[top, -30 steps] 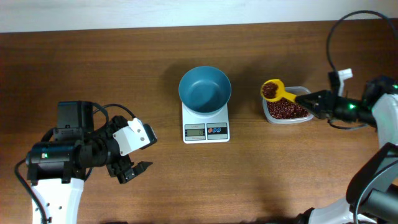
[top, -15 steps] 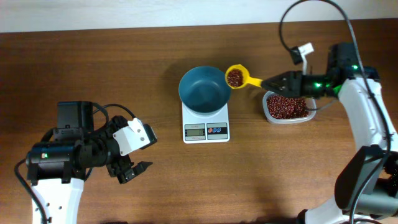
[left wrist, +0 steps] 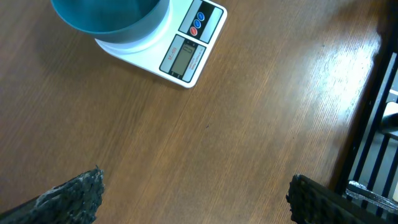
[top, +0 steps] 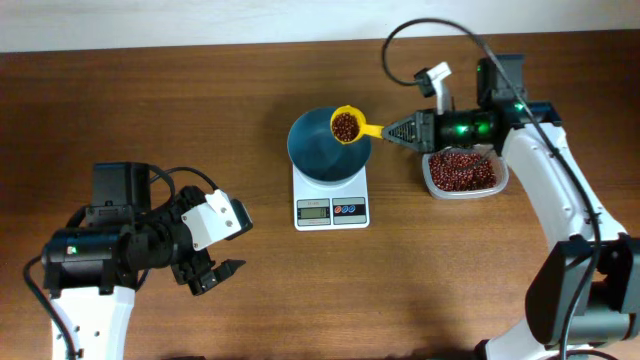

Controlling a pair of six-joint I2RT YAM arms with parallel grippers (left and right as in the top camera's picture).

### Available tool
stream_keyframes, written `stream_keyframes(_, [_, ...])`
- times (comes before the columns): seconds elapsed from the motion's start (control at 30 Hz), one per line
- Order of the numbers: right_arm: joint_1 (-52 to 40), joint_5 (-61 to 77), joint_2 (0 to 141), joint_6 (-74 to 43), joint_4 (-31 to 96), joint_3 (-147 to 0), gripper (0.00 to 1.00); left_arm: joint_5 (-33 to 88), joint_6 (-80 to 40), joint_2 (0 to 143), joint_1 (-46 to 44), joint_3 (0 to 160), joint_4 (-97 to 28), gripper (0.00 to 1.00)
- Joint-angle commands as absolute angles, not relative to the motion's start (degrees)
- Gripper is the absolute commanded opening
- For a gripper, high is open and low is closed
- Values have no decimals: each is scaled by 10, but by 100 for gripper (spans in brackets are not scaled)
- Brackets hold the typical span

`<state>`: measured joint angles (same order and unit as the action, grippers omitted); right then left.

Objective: Scoop item into bowl and weigh 50g on scale
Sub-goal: 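Carry the filled scoop left over the teal bowl, then tip the scoop to pour beans into the teal bowl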

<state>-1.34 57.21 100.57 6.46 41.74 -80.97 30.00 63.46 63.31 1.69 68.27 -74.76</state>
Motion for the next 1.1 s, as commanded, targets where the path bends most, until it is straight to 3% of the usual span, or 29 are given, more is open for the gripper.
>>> stream_keyframes(0.0, [-40, 471, 1010, 95, 415, -820, 4, 302, 644, 628, 20, 694, -749, 99])
stream_keyframes(0.57, [-165, 157, 1010, 176, 380, -820, 4, 302, 644, 628, 20, 694, -749, 99])
stream_keyframes(1.07, [-228, 65, 975, 176, 383, -835, 4, 302, 644, 628, 20, 694, -749, 98])
